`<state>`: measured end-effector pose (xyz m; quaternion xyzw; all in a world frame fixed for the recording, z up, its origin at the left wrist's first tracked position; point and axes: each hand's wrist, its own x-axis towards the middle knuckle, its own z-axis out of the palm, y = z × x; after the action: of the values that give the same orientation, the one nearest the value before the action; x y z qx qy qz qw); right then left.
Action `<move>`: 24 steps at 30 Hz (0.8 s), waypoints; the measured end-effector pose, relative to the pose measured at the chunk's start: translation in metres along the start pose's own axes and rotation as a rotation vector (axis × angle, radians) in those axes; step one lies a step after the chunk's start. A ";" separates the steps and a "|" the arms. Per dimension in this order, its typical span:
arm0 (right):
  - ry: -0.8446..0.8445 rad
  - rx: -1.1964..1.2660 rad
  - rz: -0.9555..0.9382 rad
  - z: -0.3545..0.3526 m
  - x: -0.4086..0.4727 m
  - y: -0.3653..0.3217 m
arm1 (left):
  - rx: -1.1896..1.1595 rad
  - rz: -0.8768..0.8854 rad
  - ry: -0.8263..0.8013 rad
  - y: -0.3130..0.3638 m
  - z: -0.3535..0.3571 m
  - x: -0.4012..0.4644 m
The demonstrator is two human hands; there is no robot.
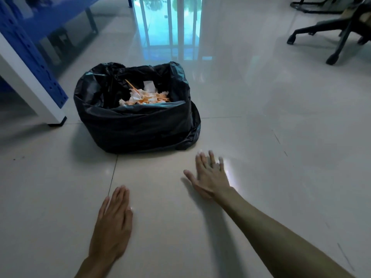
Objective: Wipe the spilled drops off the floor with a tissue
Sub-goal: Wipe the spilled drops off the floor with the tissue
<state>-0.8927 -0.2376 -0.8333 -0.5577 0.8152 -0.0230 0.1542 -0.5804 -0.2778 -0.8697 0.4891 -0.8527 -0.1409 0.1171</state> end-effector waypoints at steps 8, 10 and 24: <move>-0.029 -0.019 -0.573 0.053 -0.030 -0.141 | 0.028 0.122 -0.003 -0.015 0.002 0.004; 0.058 -0.075 -0.579 0.050 -0.028 -0.124 | 0.057 0.112 -0.005 -0.016 0.001 0.006; 0.053 -0.138 0.162 -0.001 -0.114 0.136 | 0.070 0.010 -0.012 -0.002 0.003 -0.004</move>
<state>-0.9782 -0.0819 -0.8352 -0.4984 0.8612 0.0308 0.0950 -0.5781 -0.2752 -0.8730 0.4877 -0.8603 -0.1132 0.0956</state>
